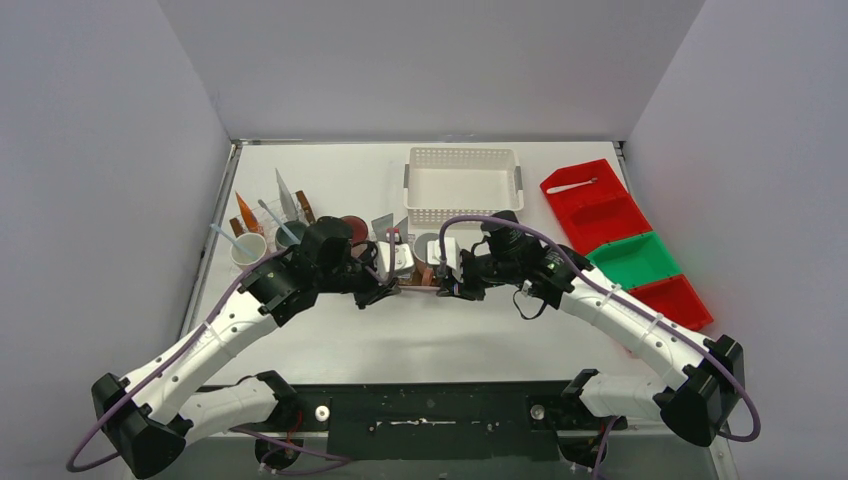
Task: Prepare toiletry sets of a toothbrush and toothpaste on the tray
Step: Pick up the toothbrush from the storage box.
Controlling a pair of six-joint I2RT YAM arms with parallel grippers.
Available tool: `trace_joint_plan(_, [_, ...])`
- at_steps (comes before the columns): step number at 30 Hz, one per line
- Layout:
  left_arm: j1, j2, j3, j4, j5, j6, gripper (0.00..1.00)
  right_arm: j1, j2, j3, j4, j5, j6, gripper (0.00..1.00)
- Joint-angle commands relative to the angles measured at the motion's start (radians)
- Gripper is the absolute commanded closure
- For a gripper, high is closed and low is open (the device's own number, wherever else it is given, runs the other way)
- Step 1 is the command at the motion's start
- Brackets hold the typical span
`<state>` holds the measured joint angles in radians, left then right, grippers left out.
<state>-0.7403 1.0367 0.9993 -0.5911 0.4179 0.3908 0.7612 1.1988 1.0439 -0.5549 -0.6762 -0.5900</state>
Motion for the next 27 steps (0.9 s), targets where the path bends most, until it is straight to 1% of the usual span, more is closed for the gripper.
trace_joint_plan(1, [-0.015,0.011,0.035,-0.003,0.005,0.003,0.85,0.009,0.002,0.027,0.068,0.013,-0.004,1.0])
trace_joint_plan(7, [-0.022,0.008,0.03,-0.007,0.003,-0.003,0.99,0.009,0.005,0.023,0.084,0.006,-0.001,1.0])
trace_joint_plan(14, [-0.022,-0.017,0.029,-0.045,-0.031,-0.002,1.0,0.009,-0.005,0.0,0.14,0.007,0.007,1.0])
trace_joint_plan(15, [-0.022,-0.023,0.03,-0.051,-0.043,-0.005,1.0,0.009,-0.007,-0.003,0.15,0.006,0.007,0.99])
trace_joint_plan(17, [-0.022,-0.036,0.03,-0.063,-0.065,-0.012,1.0,0.008,-0.01,-0.01,0.16,0.007,0.002,0.89])
trace_joint_plan(20, [-0.022,-0.057,0.034,-0.085,-0.11,-0.03,1.0,0.009,-0.011,-0.014,0.164,0.015,-0.008,0.77])
trace_joint_plan(22, [-0.022,-0.068,0.041,-0.108,-0.148,-0.046,1.0,0.009,-0.012,-0.016,0.17,0.03,-0.008,0.71])
trace_joint_plan(27, [-0.022,-0.106,0.068,-0.17,-0.252,-0.092,1.0,0.007,-0.036,-0.032,0.195,0.099,0.02,0.62])
